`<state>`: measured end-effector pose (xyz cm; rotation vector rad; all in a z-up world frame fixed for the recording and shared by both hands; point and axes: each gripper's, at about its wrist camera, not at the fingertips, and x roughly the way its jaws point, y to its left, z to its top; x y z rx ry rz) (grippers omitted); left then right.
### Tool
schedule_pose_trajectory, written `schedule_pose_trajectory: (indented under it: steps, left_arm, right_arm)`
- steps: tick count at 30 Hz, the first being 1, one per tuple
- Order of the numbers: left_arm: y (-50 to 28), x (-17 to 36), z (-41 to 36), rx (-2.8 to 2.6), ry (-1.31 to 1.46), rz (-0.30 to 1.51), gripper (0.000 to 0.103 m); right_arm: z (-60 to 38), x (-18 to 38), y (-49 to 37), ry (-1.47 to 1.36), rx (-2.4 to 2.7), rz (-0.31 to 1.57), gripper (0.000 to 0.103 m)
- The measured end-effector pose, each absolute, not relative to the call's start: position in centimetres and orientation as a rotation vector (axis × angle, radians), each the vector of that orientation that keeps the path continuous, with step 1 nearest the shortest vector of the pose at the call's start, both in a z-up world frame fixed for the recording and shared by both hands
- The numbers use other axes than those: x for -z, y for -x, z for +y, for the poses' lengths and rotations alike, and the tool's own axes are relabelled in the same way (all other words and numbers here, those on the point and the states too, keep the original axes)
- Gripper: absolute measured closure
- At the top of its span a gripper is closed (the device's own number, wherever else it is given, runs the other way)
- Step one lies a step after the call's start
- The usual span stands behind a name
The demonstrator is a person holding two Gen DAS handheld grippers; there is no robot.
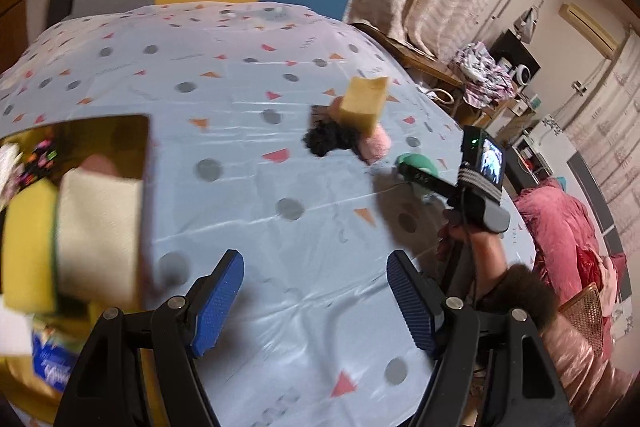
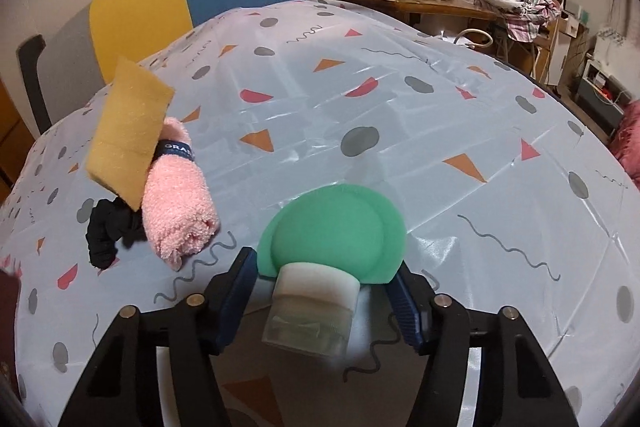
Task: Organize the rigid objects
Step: 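Grasp the small yellow sponge cube with the left gripper while the right holds the jar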
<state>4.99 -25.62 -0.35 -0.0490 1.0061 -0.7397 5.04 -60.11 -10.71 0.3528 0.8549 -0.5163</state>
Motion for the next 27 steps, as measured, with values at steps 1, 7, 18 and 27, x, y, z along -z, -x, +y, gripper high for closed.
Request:
schedule_pose_trajectory:
  steps: [1,7,18,27]
  left_arm:
    - [-5.2,0.3,-26.5,0.747,0.041,1.005,0.028]
    - [-8.1,0.7,-32.0,0.768,-0.007,1.028,0.028]
    - [-15.2,2.3,-41.9,0.773,-0.143,1.011,0.019]
    - [-18.6,3.7,-47.6,0.786,-0.198,0.993,0.008]
  right_arm:
    - [-60.0,10.7,-4.9,-0.351,0.516,0.846,0.043]
    - [-59.7,10.3,-4.2,-0.351,0.511,0.794,0.050]
    - [-60.5,10.3,-3.4,-0.414,0.495,0.748,0.054]
    - [-60.9,10.7,-3.6,-0.435,0.480,0.760,0.045]
